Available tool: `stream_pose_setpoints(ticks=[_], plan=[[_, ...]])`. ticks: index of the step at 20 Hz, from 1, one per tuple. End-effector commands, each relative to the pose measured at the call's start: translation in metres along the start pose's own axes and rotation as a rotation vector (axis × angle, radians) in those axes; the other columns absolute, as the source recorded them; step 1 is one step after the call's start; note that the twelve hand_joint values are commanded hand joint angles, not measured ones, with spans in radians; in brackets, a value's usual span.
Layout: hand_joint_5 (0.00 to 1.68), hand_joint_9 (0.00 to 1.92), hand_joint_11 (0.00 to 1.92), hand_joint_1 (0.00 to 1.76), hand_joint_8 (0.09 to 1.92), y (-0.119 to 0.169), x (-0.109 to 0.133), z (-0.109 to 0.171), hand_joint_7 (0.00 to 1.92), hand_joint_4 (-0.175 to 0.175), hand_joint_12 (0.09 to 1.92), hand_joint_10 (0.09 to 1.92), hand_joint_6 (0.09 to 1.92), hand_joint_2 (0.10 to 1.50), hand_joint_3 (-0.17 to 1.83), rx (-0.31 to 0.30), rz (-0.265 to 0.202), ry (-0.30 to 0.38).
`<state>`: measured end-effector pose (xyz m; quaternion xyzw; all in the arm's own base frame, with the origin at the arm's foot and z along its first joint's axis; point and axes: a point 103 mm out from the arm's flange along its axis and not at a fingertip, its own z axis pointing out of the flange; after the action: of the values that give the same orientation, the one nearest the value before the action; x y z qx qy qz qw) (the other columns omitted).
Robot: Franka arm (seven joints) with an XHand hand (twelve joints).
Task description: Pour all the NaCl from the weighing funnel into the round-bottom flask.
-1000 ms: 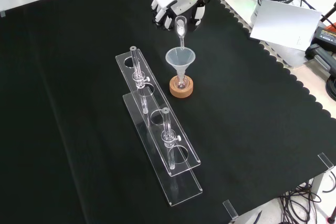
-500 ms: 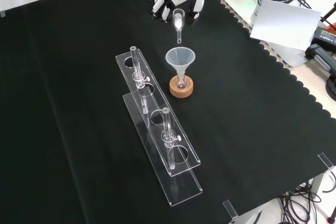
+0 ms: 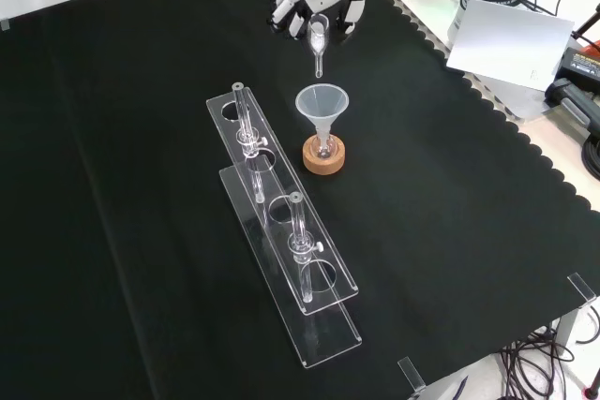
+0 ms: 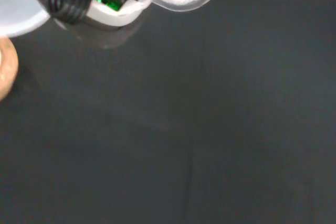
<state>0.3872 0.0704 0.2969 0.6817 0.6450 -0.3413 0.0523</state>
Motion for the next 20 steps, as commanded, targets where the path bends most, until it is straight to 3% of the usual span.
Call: stream_pose_setpoints(ticks=[1,8,20], plan=[[1.26,0.97,0.76,1.12,0.65,0.009,0.016,0.019,0.66,0.175,1.11,0.36,0.66,0.70,0.58,0.046,-0.034,-0.025],[1.26,0.97,0.76,1.12,0.65,0.009,0.016,0.019,0.66,0.175,1.11,0.36,0.66,0.70,0.58,0.043,-0.042,-0.045],[1.26,0.97,0.76,1.12,0.65,0.008,0.029,0.006,0.65,0.175,1.11,0.36,0.67,0.70,0.59,0.047,-0.041,-0.154]])
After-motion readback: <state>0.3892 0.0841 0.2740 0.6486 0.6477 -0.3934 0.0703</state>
